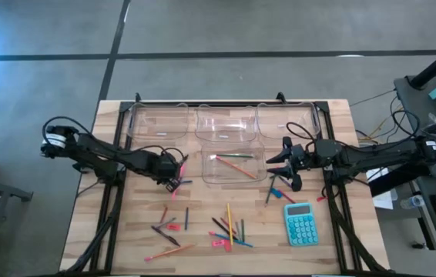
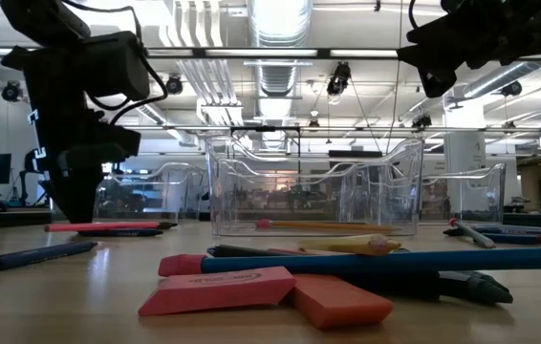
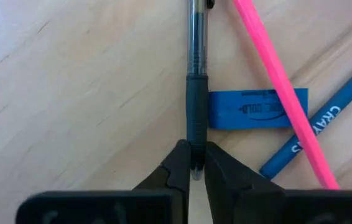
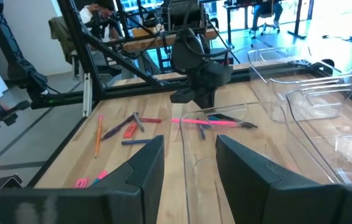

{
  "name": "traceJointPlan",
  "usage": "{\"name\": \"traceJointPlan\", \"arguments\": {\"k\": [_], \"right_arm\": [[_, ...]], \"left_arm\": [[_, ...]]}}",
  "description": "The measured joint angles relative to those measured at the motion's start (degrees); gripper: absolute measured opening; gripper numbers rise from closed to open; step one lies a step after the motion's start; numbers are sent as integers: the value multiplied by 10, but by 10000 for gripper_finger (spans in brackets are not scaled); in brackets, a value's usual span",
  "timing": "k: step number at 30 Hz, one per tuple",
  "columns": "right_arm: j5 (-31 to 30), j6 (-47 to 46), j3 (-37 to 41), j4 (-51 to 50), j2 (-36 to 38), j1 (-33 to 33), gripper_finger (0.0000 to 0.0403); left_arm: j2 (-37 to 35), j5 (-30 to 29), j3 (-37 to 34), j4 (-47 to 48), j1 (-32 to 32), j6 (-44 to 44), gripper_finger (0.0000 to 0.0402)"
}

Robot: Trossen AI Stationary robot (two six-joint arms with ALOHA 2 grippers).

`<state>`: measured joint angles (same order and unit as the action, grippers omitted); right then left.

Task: Sort crayons/erasers/pens/pencils in bins
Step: Put the top black pen into the top left transparent bin

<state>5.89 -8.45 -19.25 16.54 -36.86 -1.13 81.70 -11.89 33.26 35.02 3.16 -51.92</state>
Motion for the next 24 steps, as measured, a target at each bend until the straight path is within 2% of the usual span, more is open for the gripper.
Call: {"name": "traceJointPlan", "arguments": {"k": [9, 14, 24], "right_arm": [[0, -1, 0, 0, 0, 0, 137], [0, -1, 0, 0, 0, 0, 137], [0, 0, 0, 0, 0, 0, 137]], "left_arm": [[-99, -47, 7, 40, -2, -2, 7], [-163, -44, 8, 63, -1, 3, 6], [-318, -35, 11, 65, -1, 87, 4]]}}
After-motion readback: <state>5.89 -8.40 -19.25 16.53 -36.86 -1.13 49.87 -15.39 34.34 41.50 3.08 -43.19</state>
